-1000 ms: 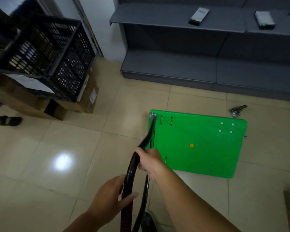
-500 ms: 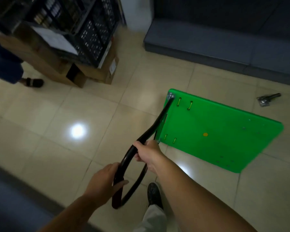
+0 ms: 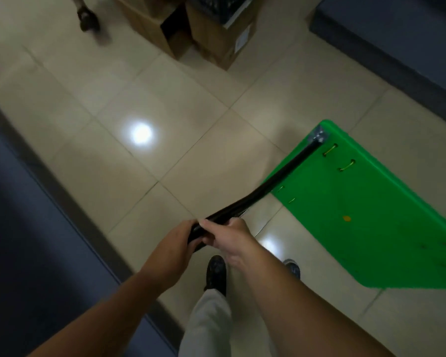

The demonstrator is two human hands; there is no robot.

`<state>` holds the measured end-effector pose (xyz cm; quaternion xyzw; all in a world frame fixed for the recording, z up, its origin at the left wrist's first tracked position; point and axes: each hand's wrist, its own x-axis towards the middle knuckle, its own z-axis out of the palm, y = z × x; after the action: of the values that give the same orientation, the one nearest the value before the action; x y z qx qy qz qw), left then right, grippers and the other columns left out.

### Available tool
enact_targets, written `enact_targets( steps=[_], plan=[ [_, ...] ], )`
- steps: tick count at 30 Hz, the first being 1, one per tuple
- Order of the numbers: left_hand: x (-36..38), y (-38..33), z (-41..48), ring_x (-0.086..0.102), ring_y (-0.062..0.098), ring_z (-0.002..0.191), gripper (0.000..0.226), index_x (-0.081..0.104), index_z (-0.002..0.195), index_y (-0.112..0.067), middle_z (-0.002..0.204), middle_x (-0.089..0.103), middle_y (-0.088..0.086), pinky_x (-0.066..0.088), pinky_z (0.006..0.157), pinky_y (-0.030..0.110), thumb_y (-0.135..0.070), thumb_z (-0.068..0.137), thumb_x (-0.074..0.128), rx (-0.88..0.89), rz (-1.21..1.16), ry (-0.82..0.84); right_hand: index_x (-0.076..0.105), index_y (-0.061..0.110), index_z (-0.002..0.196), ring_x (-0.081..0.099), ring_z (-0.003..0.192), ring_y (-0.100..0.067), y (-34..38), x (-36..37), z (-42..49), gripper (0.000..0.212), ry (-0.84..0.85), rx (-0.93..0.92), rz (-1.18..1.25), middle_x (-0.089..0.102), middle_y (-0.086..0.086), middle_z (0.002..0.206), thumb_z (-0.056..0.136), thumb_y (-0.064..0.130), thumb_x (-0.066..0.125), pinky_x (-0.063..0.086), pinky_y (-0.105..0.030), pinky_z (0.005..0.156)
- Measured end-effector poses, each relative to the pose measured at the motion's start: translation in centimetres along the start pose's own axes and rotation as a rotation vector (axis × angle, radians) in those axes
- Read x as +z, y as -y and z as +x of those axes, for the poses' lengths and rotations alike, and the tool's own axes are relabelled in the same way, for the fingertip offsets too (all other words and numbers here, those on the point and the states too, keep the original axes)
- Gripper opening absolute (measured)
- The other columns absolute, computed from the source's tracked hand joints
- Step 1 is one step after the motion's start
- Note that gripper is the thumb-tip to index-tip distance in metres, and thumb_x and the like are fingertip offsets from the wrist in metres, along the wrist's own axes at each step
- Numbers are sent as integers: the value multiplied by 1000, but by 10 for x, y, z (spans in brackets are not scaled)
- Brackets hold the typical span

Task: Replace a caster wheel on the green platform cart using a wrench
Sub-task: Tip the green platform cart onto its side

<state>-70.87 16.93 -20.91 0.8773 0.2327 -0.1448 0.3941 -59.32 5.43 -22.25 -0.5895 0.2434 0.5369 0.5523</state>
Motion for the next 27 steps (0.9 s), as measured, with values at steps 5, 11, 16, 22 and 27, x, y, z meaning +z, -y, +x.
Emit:
enact_targets(
  steps=[5,11,16,22,27],
  plan=[
    [13,38,-13,56,-4,93,25,50,118,-36,108,60,-12,42,81,10,-20,103,62,-12,-6,19,68,-4,105,77,90,-27,-23,16,9,30,3,79,28,76,-17,100,82,8,84,62,-30,79],
    [16,47,-21,57,1,86,13,49,114,-39,99,60,-15,45,72,22,-38,102,54,-40,49,38,61,4,118,76,93,-23,-41,18,10,47,-36,75,99,75,-14,106,79,16,86,62,-29,76],
    [14,25,-14,53,2,73,8,50,107,-38,86,56,-17,34,58,16,-38,103,56,-54,169,15,61,5,121,74,102,-28,-21,-10,12,46,-58,40,175,73,-17,114,86,26,82,62,-35,83],
    [4,-25,10,54,5,71,20,56,111,-32,84,58,-17,33,56,17,-43,98,64,8,264,-64,56,-5,124,78,81,-27,25,-34,10,57,18,44,208,76,-18,104,84,23,85,64,-37,78],
    [1,-61,40,61,18,74,40,63,121,-20,90,69,-3,41,59,27,-42,90,74,106,397,-68,46,-6,136,78,84,-27,26,-38,8,81,-4,66,124,71,-20,114,78,30,90,64,-34,71]
  ],
)
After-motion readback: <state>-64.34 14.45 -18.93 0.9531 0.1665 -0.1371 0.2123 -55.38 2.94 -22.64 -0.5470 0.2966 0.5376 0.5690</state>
